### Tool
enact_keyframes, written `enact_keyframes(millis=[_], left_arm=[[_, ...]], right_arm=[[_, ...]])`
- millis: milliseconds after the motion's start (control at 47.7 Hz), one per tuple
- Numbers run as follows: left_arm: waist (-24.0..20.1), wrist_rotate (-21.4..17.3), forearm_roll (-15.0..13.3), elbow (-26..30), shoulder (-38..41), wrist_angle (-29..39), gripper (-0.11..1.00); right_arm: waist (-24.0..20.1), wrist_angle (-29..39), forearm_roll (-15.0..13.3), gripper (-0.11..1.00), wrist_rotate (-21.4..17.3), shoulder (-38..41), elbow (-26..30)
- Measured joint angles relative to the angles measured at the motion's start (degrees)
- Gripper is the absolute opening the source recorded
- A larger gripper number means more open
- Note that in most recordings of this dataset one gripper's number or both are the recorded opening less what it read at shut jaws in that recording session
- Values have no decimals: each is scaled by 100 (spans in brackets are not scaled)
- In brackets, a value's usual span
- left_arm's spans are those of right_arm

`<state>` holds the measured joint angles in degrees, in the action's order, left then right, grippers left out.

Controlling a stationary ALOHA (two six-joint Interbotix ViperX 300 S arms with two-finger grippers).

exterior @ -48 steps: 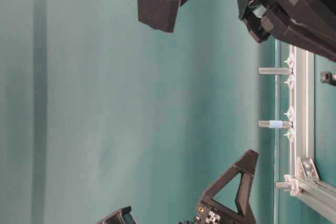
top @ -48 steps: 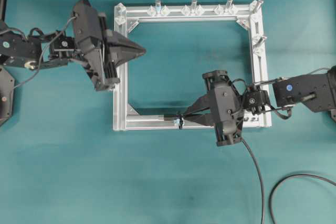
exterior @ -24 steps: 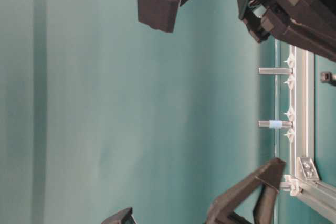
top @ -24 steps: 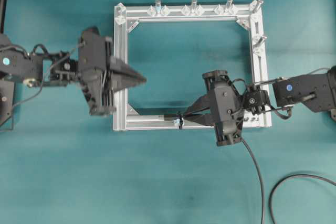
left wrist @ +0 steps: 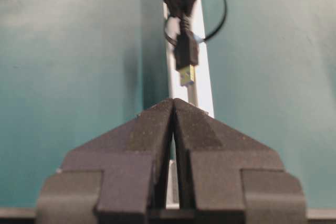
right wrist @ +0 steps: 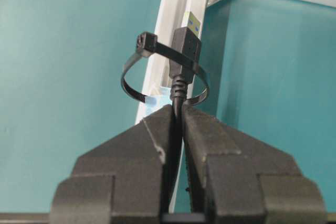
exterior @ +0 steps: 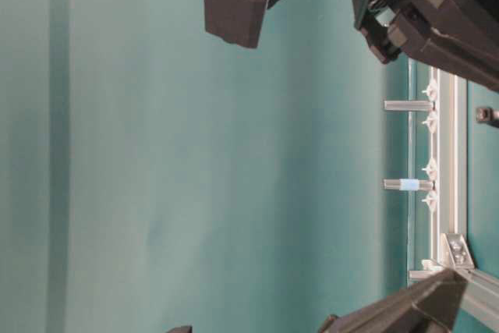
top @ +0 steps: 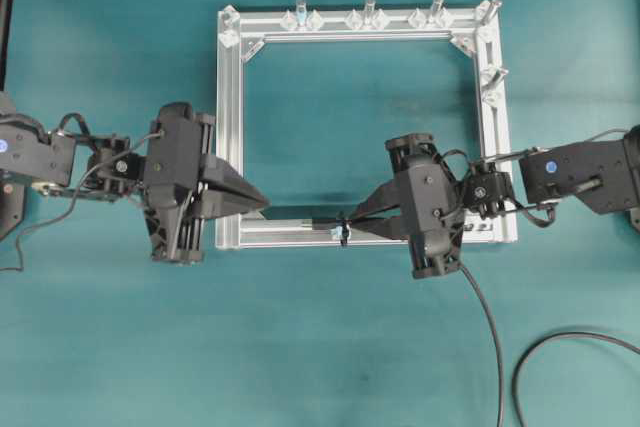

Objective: Insert the wire through the string loop located in the center.
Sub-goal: 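Move the left gripper right toward the plug emerging from the loop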

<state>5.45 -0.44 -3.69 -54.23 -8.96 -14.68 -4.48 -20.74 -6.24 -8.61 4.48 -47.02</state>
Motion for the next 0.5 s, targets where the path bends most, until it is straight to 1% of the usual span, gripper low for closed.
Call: enact_keyframes(millis=[315, 504], left_arm=[[18, 0, 0, 53, -18, 185, 0], [18, 0, -9, 220, 62, 360, 1]], right_arm=[[0, 0, 0, 8, 53, 0, 0], [0, 0, 0, 8, 53, -9, -9]])
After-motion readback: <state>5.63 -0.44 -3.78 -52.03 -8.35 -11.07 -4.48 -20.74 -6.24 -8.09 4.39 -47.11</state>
